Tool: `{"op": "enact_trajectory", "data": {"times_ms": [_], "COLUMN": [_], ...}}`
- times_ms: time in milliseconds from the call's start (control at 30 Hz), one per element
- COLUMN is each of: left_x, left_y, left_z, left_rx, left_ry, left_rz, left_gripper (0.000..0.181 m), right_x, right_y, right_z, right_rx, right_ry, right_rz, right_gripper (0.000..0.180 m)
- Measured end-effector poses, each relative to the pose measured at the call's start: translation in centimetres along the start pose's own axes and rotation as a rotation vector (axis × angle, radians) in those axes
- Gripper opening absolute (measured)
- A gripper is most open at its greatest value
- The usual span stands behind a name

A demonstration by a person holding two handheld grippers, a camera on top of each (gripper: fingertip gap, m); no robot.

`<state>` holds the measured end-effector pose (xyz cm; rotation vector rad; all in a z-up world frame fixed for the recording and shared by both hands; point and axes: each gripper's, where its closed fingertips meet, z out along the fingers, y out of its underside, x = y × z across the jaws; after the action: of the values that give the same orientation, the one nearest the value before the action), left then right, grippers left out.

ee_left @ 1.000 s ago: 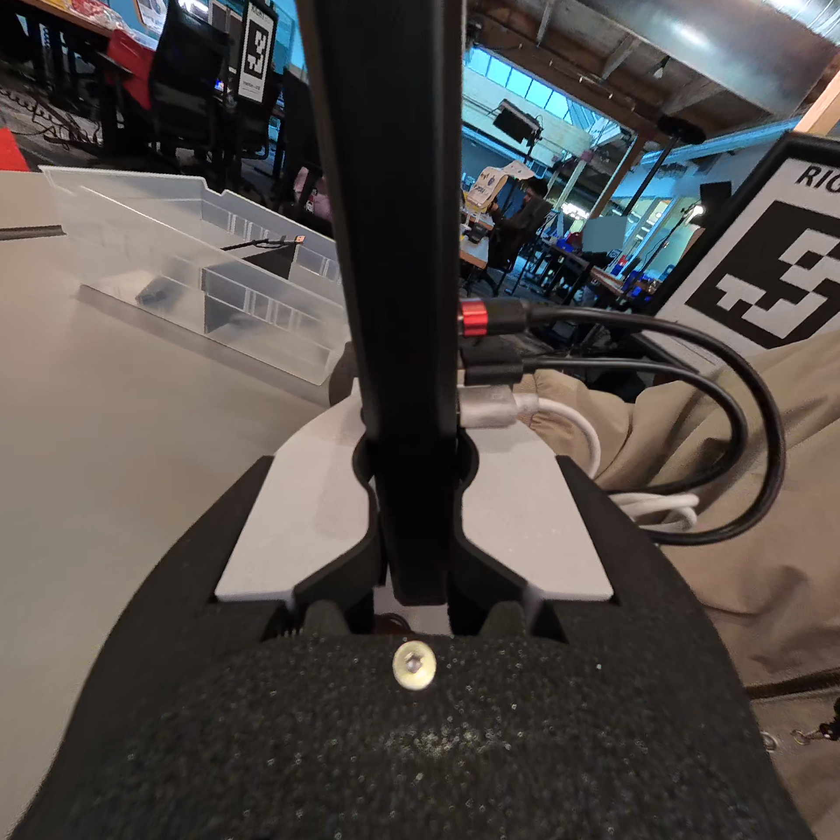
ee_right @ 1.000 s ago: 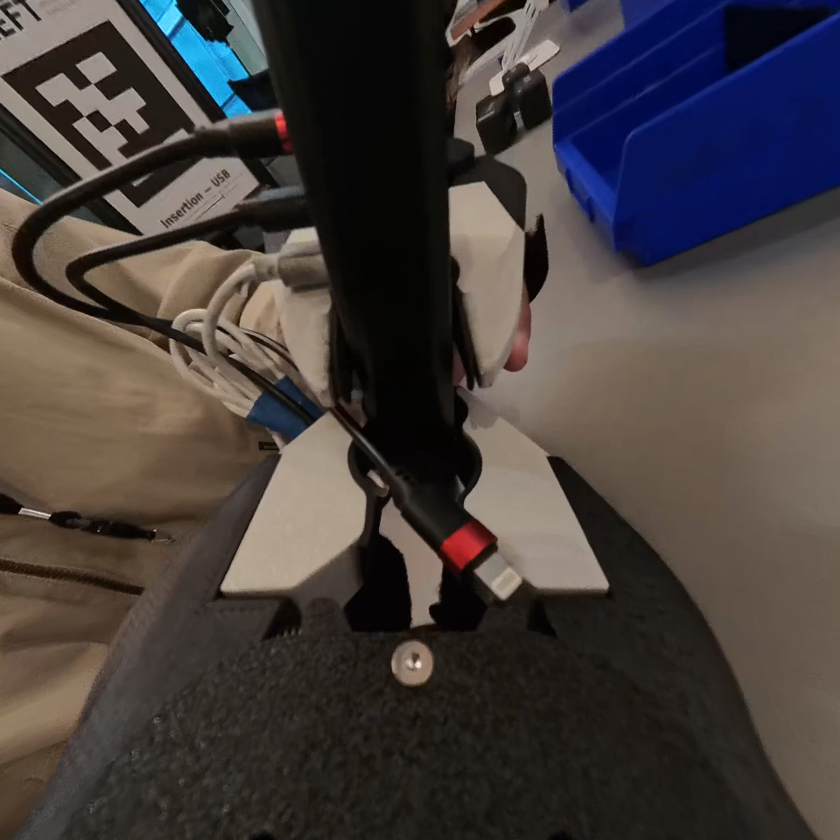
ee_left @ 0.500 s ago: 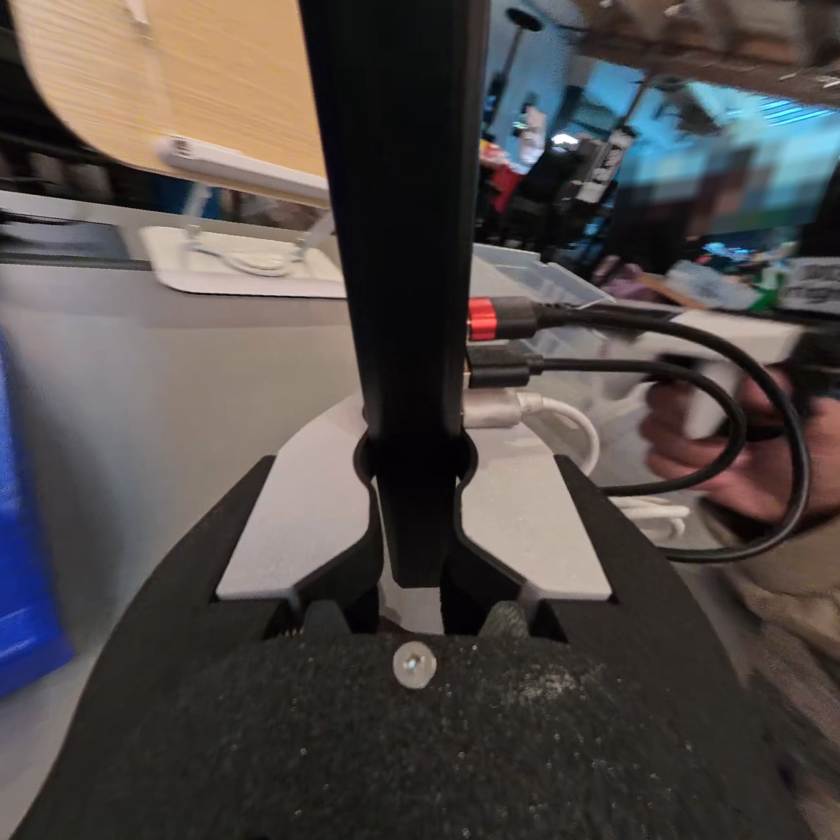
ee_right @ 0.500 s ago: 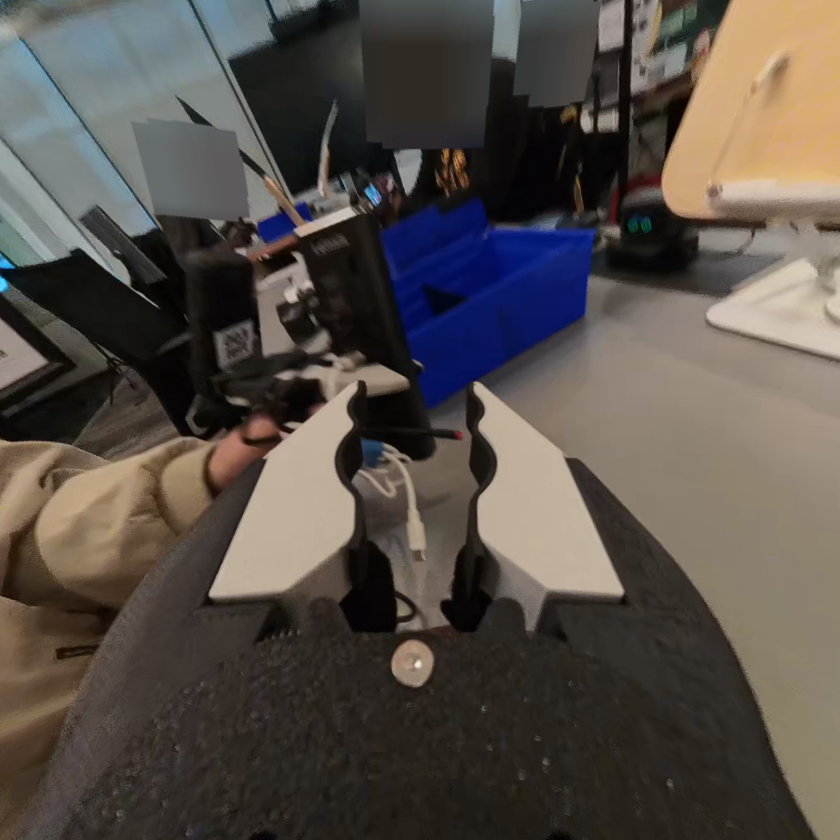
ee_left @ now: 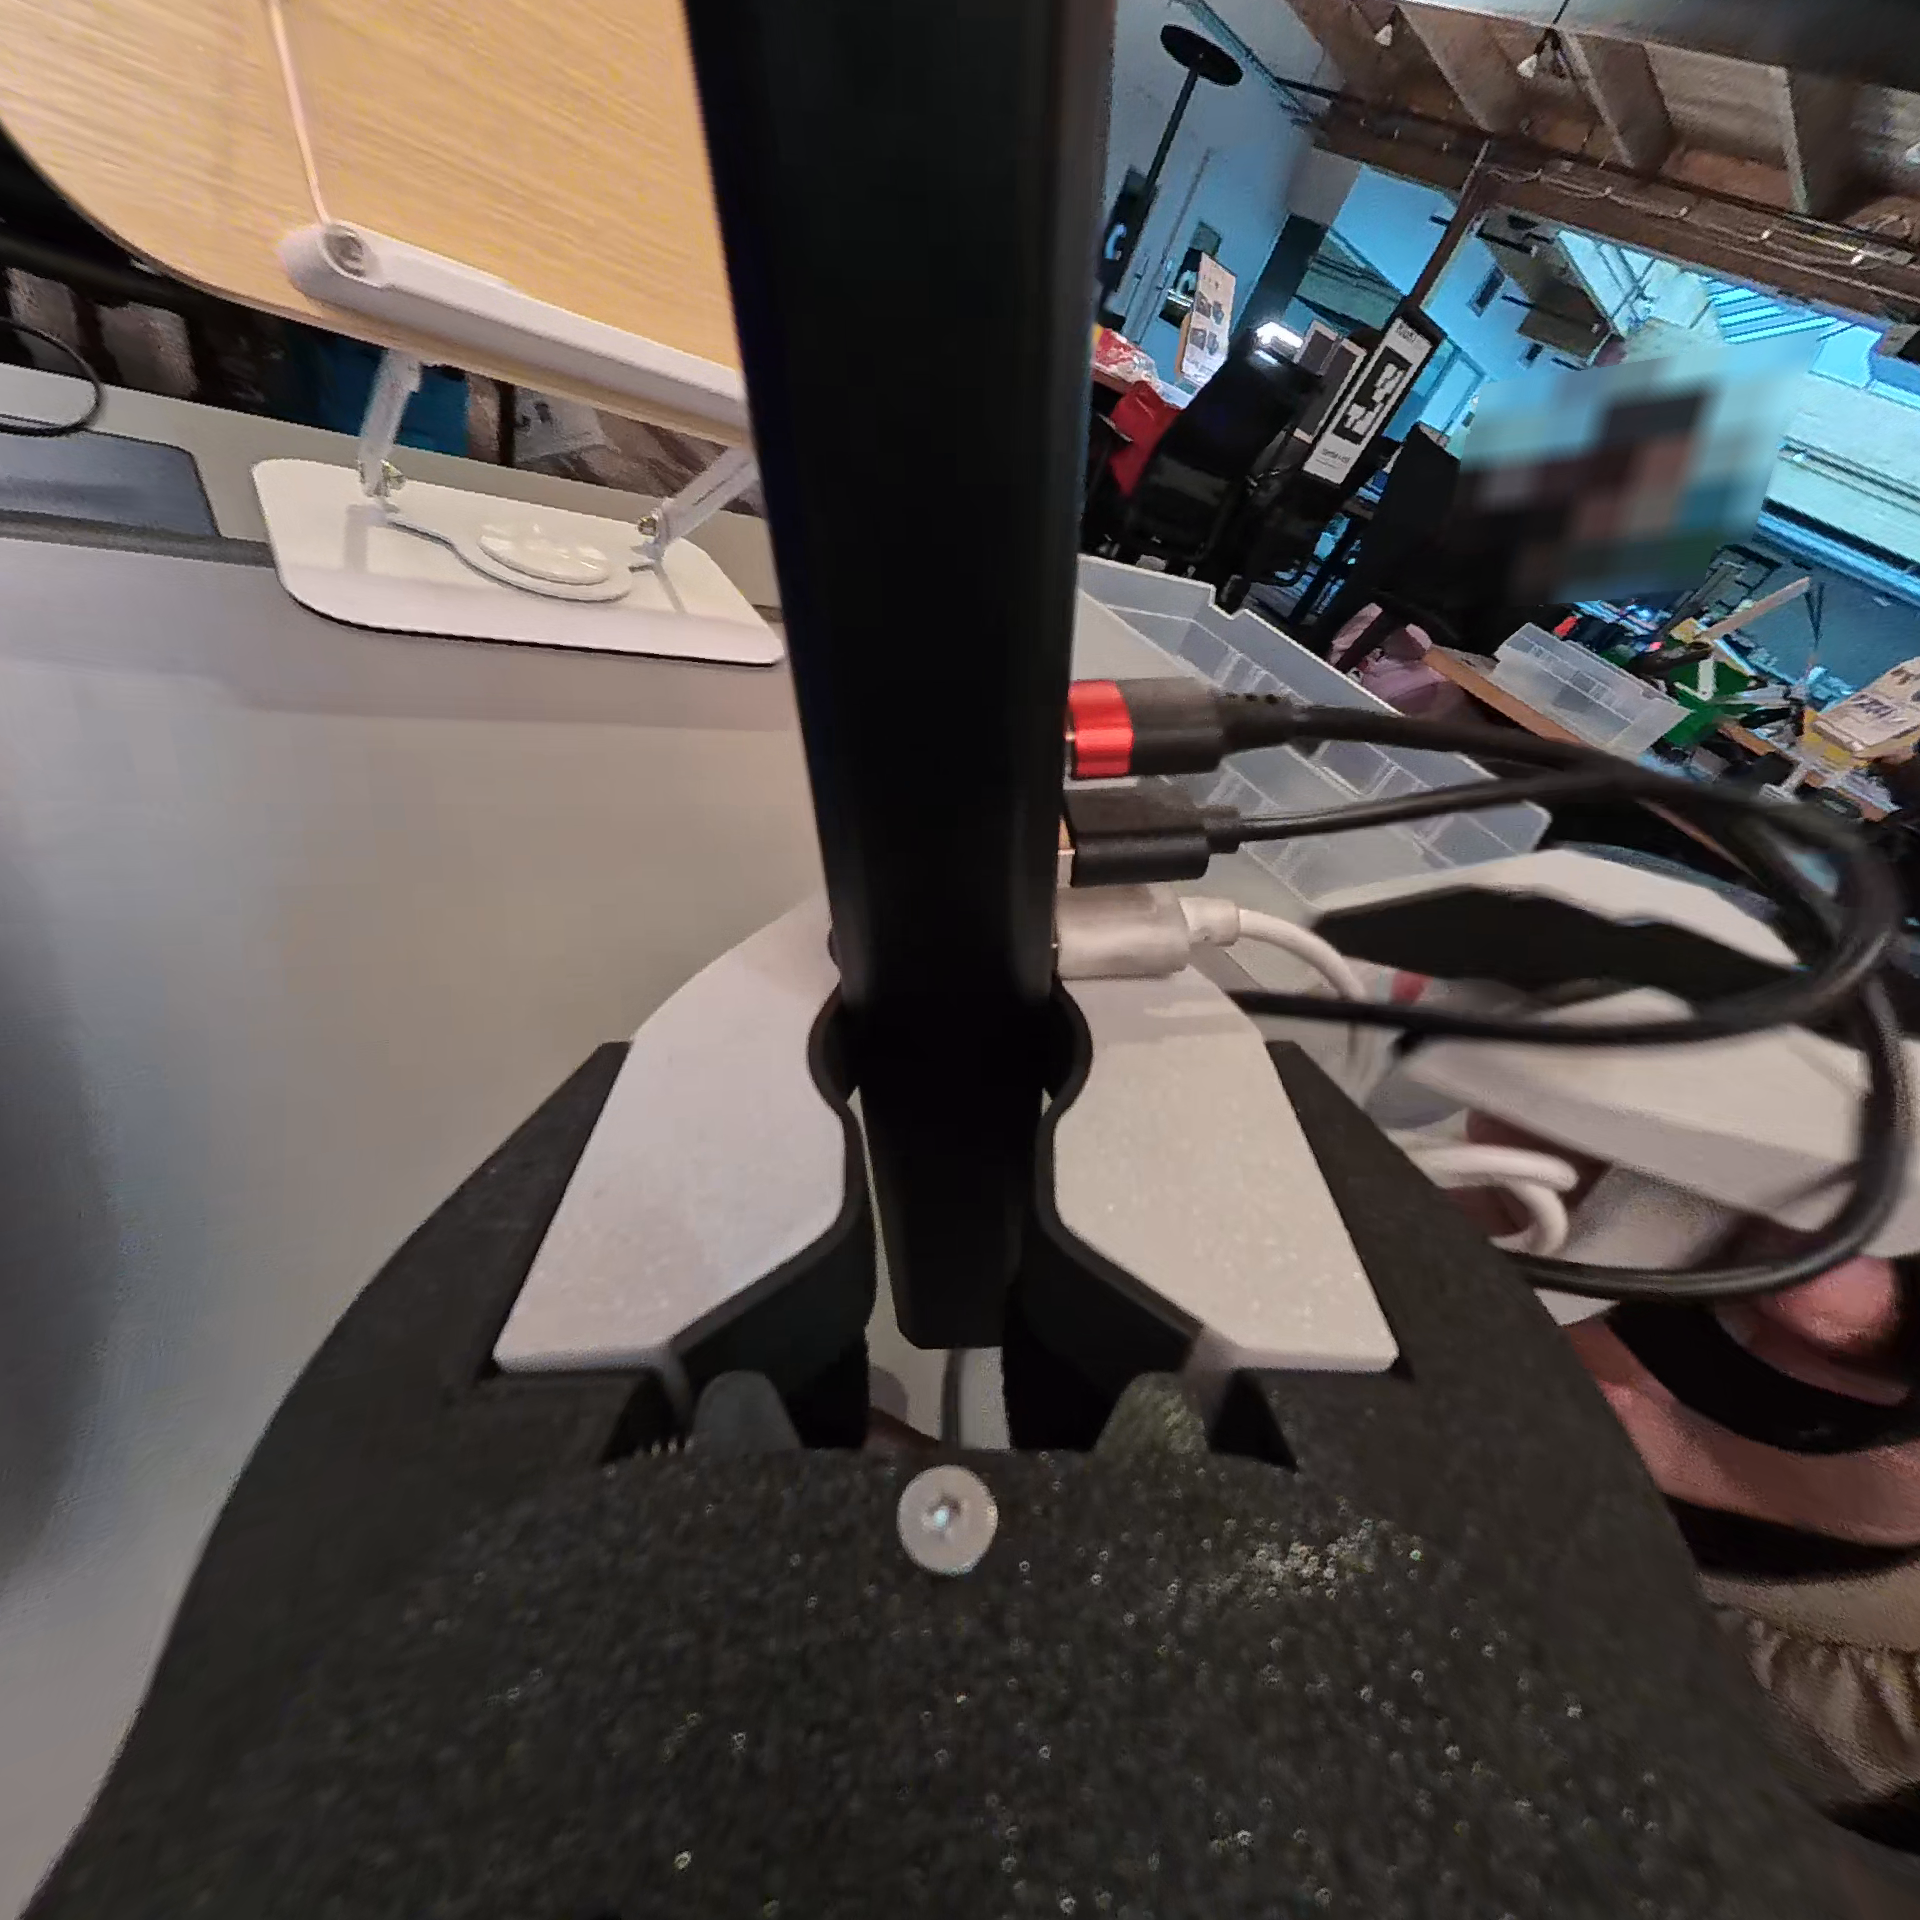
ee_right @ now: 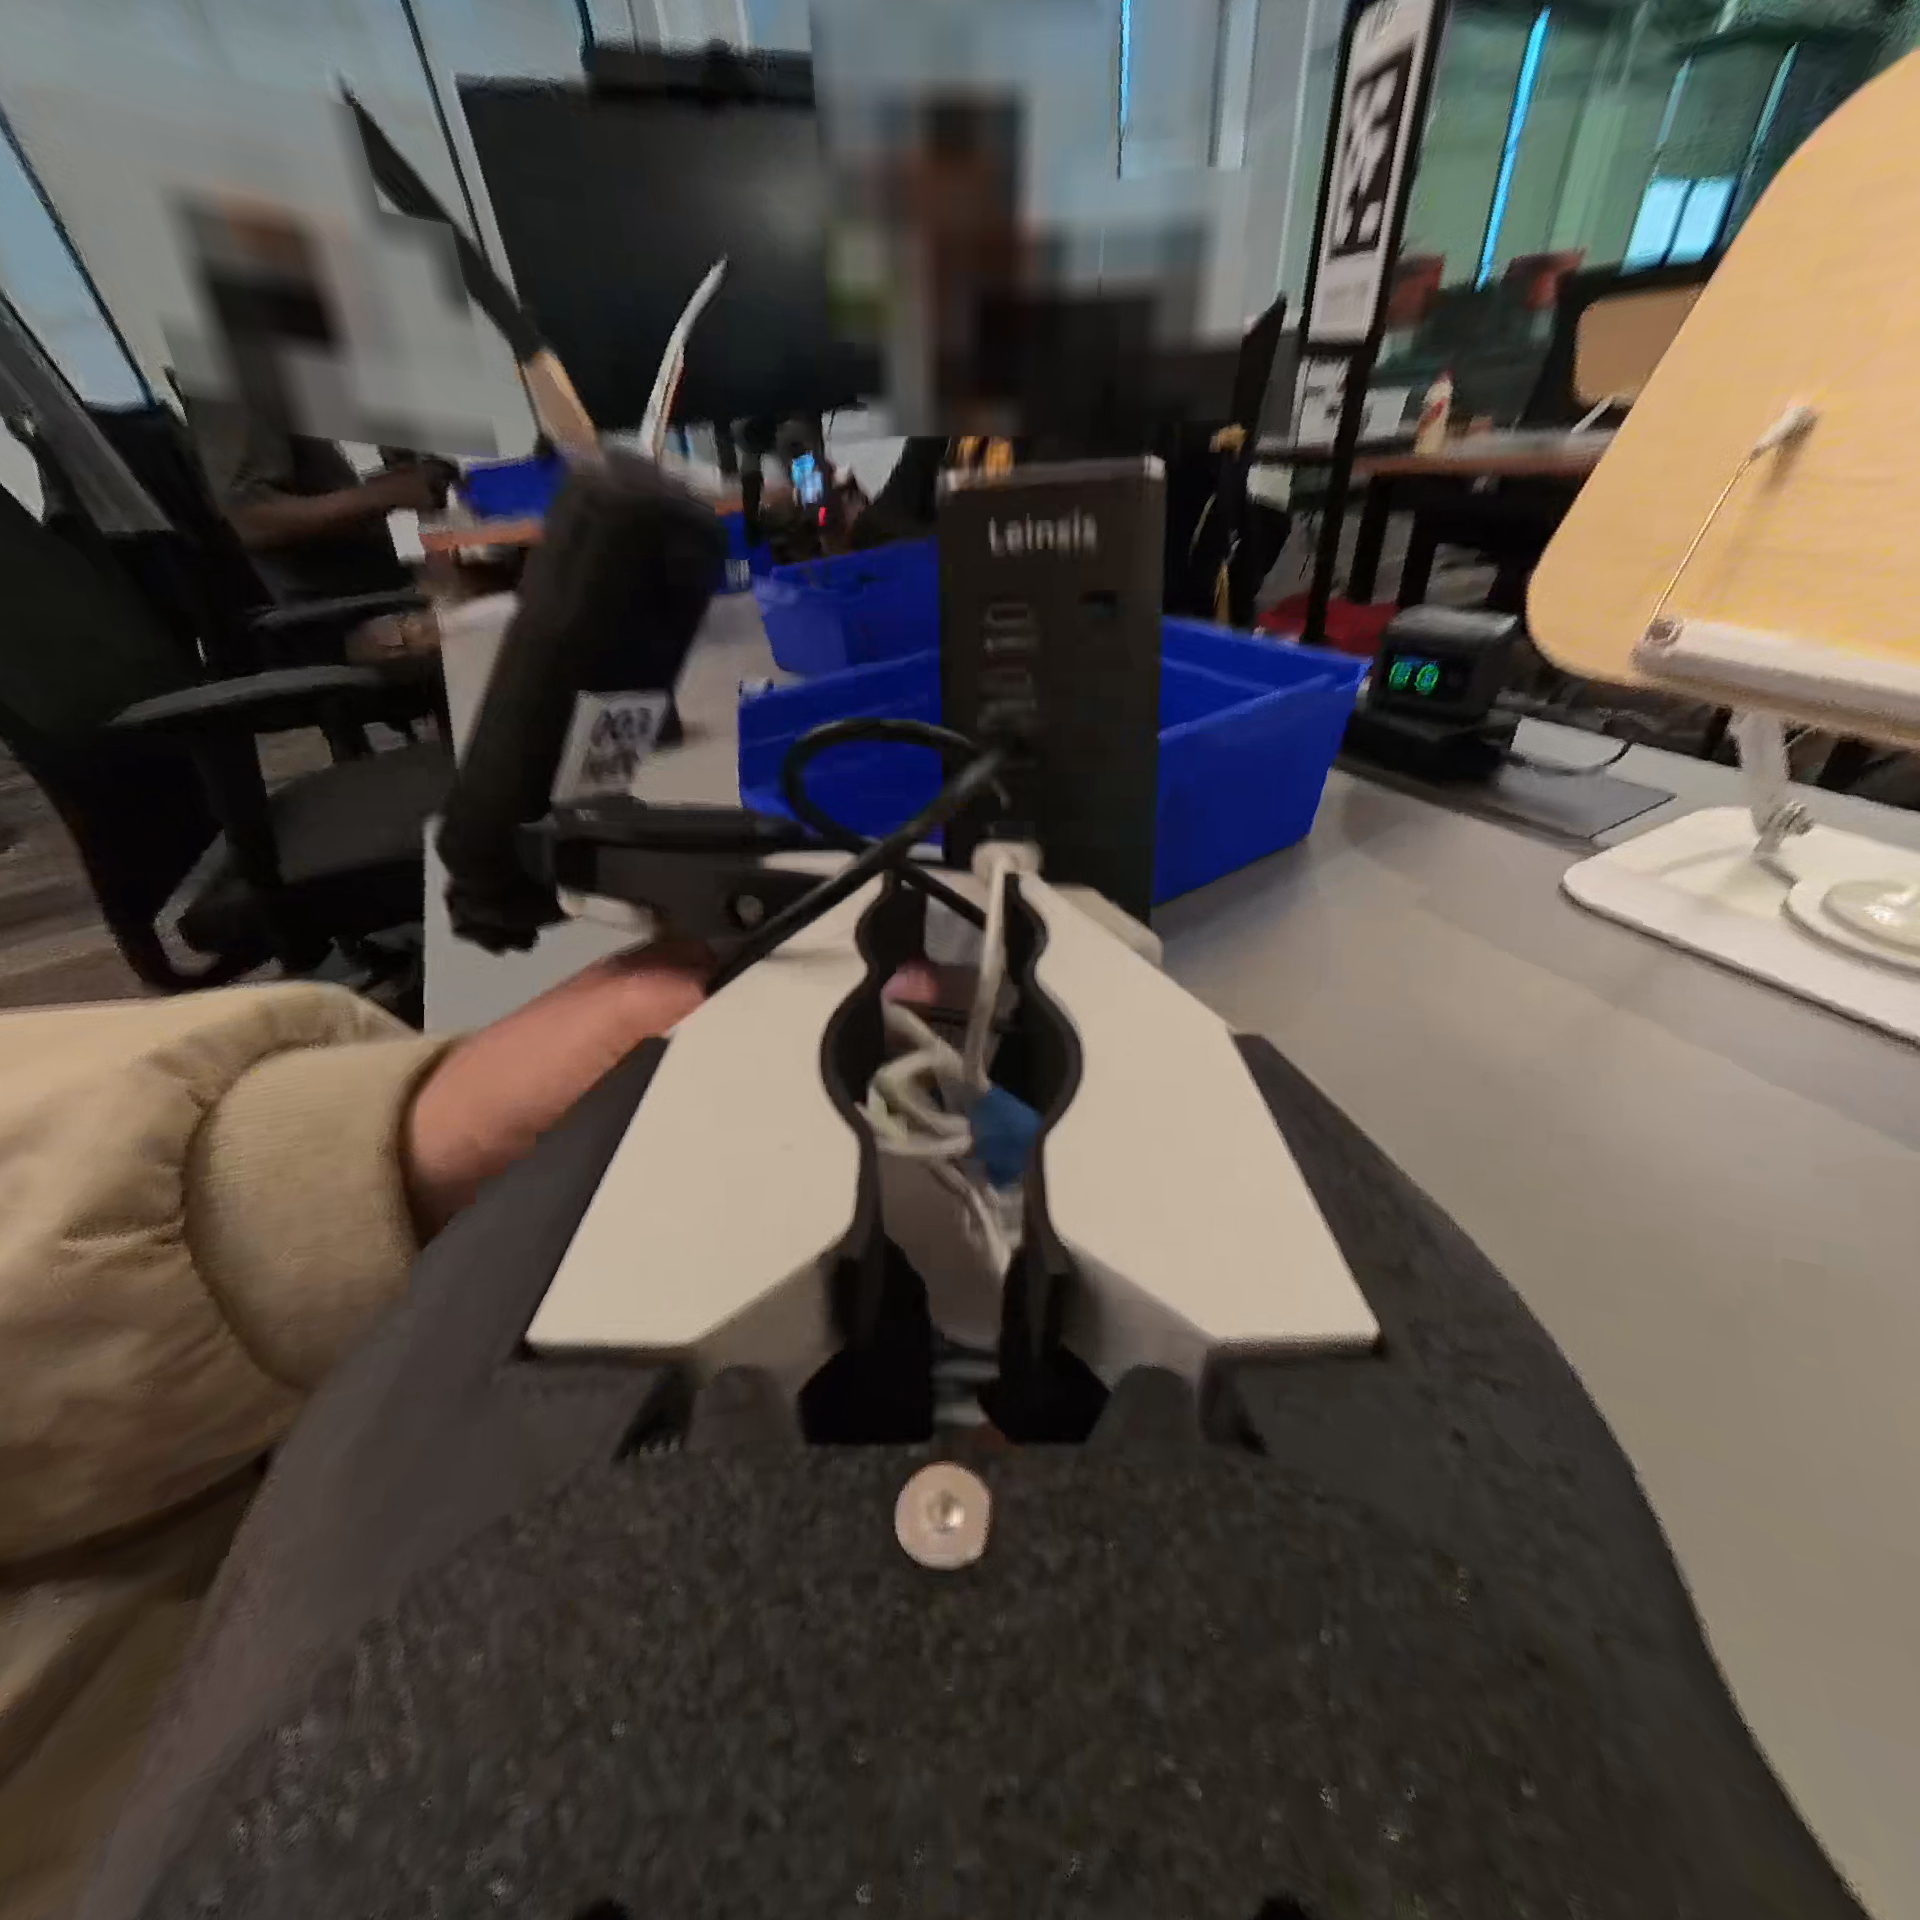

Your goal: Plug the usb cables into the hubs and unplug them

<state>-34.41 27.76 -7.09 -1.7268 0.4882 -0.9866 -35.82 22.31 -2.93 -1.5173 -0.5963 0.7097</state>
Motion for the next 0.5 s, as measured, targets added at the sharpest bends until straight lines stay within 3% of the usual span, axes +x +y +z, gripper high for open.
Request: {"op": "enact_trajectory", "data": {"times_ms": [67, 167, 267, 333, 400, 500], "left_x": [-0.2, -1.6, -1.9, -0.7, 0.7, 1.8], "left_y": [-0.4, -1.7, -2.3, -1.7, -0.5, 0.6], "left_z": [-0.2, -1.1, -1.7, -1.5, -0.8, 0.2], "left_rx": [0.018, 0.063, 0.094, 0.069, 0.028, -0.004], "left_ry": [0.009, 0.021, 0.058, 0.098, 0.095, 0.053], "left_rz": [-0.046, -0.103, -0.124, -0.095, -0.03, -0.005], "left_gripper": [0.03, 0.03, 0.029, 0.029, 0.029, 0.029], "right_x": [-1.4, 0.0, 5.4, 6.9, 5.5, 2.3], "right_y": [-0.8, -0.9, -1.1, -1.0, -0.5, 0.5], "right_z": [-0.6, -1.9, -3.4, -3.7, -3.0, -1.9], "right_rx": [0.03, 0.011, 0.004, -0.008, -0.044, -0.091], "right_ry": [-0.071, -0.072, 0.04, 0.026, -0.04, -0.102], "right_rz": [-0.047, -0.099, -0.024, 0.098, 0.148, 0.054], "right_gripper": [0.009, 0.012, 0.016, 0.023, 0.029, 0.029]}}
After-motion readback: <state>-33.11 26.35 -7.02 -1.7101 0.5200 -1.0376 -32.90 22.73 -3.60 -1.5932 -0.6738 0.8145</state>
